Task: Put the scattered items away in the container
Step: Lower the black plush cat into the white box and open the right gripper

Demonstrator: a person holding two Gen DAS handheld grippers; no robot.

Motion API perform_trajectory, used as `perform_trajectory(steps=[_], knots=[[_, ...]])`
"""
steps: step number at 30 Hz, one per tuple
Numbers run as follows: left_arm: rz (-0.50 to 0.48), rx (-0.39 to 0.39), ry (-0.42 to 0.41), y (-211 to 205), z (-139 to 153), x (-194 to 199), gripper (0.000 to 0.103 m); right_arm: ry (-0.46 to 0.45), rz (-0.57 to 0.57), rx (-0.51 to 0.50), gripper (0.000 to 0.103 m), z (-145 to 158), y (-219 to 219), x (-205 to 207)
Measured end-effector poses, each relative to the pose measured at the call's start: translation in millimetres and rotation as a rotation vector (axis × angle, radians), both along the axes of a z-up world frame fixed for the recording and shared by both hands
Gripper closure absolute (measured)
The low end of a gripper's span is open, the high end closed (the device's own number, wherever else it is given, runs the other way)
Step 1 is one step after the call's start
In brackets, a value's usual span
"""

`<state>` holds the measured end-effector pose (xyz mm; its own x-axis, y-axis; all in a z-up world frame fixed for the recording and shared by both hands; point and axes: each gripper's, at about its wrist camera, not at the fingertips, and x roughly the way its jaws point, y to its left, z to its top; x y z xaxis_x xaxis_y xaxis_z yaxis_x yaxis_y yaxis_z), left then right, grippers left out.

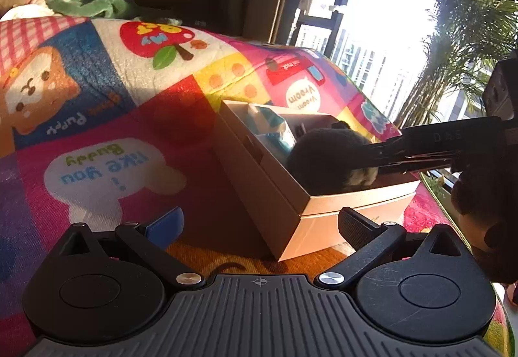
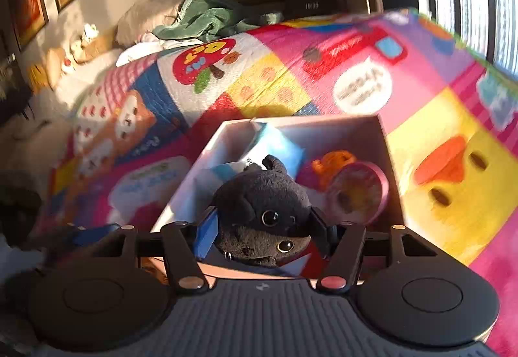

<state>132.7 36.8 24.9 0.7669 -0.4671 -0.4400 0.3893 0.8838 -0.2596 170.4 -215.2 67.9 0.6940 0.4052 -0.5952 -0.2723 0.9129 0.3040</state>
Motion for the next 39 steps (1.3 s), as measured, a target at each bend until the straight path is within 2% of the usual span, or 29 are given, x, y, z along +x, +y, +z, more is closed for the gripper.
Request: perform_trajectory(steps=[2, 4, 7, 10, 11, 13, 14, 15, 17, 18, 19, 20, 25, 27, 29, 32, 34, 39], knots=[[0.001, 0.011, -0.006, -4, 3, -2, 0.0, 0.051, 0.017, 0.079, 0.043, -12, 3, 7], [0.005, 0.032, -0.015, -7, 6, -4, 0.0, 0.021, 0.02, 0.033, 0.04, -16, 13, 5], [0.01, 0.076, -0.036, -11, 12, -6, 0.0, -0.007, 0.025, -0.03, 0.03, -12, 18, -4], [0.01, 0.118, -0.069, -17, 23, -3, 0.0, -0.092, 0.013, -0.052, 0.02, 5, 3, -20], [0.014, 0.141, -0.085, -21, 28, 0, 0.0, -0.126, -0.017, -0.049, 0.016, 13, -8, -23], [0.028, 0.198, -0.123, -33, 37, 6, 0.0, -0.189, -0.106, -0.072, 0.016, 25, -27, -26], [0.029, 0.226, -0.142, -40, 40, 9, 0.0, -0.216, -0.154, -0.108, 0.02, 29, -33, -26], [0.024, 0.252, -0.158, -47, 43, 13, 0.0, -0.238, -0.195, -0.157, 0.037, 31, -37, -24], [0.01, 0.277, -0.171, -58, 45, 18, 0.001, -0.259, -0.245, -0.261, 0.066, 31, -42, -15], [0.001, 0.284, -0.171, -62, 45, 20, 0.011, -0.262, -0.262, -0.299, 0.072, 30, -43, -10], [-0.008, 0.294, -0.166, -66, 45, 20, 0.031, -0.264, -0.268, -0.326, 0.074, 27, -43, -5], [-0.016, 0.297, -0.163, -69, 44, 21, 0.034, -0.266, -0.256, -0.343, 0.078, 25, -41, -1], [-0.014, 0.323, -0.178, -73, 43, 17, 0.033, -0.299, -0.207, -0.44, 0.08, 13, -21, 26], [-0.018, 0.323, -0.172, -71, 43, 18, 0.033, -0.281, -0.186, -0.454, 0.084, 7, -18, 36], [-0.025, 0.312, -0.165, -70, 43, 21, 0.033, -0.232, -0.16, -0.43, 0.086, 0, -17, 38], [-0.038, 0.298, -0.173, -75, 42, 29, 0.032, -0.218, -0.124, -0.385, 0.085, -1, -11, 20], [-0.05, 0.293, -0.183, -82, 41, 35, 0.027, -0.22, -0.121, -0.389, 0.085, 2, -8, 9], [-0.089, 0.277, -0.174, -98, 35, 46, 0.02, -0.159, -0.116, -0.318, 0.085, 9, -18, -4]])
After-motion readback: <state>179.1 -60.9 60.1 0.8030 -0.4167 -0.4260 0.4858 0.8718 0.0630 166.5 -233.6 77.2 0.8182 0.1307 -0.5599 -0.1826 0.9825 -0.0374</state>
